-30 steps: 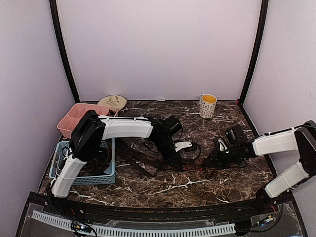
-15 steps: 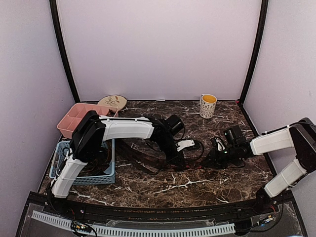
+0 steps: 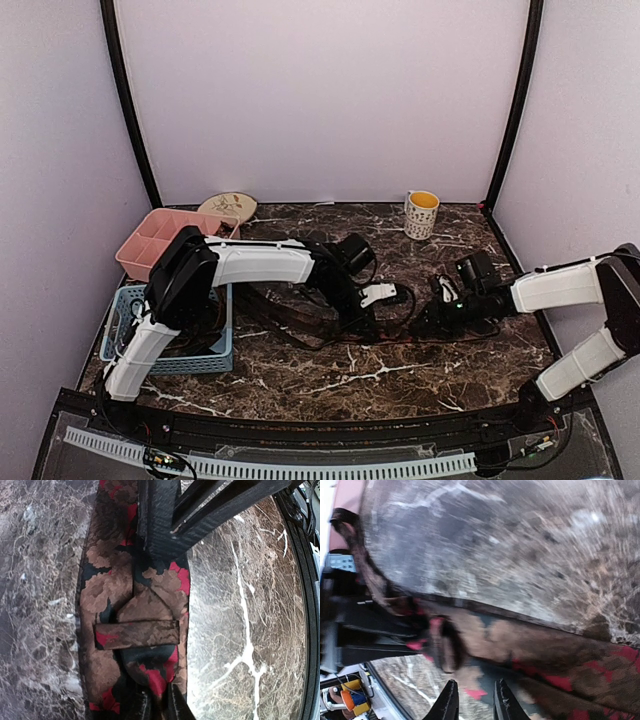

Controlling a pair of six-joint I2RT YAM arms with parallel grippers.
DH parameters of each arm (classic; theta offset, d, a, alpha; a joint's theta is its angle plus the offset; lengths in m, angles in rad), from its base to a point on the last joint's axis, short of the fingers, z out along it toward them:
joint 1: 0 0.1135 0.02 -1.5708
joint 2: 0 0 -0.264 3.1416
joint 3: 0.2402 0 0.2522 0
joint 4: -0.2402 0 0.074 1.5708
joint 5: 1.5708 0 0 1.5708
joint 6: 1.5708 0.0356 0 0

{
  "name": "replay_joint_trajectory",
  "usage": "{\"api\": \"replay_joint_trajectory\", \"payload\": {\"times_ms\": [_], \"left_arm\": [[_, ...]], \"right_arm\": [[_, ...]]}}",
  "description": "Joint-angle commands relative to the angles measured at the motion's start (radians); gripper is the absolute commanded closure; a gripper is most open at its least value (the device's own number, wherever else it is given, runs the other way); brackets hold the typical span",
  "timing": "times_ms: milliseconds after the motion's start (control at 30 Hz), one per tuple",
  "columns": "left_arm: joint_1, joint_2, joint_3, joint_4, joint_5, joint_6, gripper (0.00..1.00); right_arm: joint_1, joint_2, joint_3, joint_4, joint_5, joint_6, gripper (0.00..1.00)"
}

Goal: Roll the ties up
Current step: Tie the tie at the center of the board.

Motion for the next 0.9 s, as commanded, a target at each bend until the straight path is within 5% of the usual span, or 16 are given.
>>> {"api": "replay_joint_trajectory", "payload": {"times_ms": [0,500,867], "left_arm": [[-0.004,0.003,-0.011,0.035,0.009,-0.017,0.87],[-0.004,-0.007,-0.06,0.095,0.028,-0.043,0.86],[0.003,-0.01,-0.085,0.111,0.034,-0.075,0.81]], "right_arm": [[-0.003,-0.051,0.037,0.016,-0.028,0.018,0.76],[0.022,0.092,0.072,0.114,-0.059,0.058,0.79],[0.047,0.119,0.075,0.101,-0.063,0.056,0.94]]}}
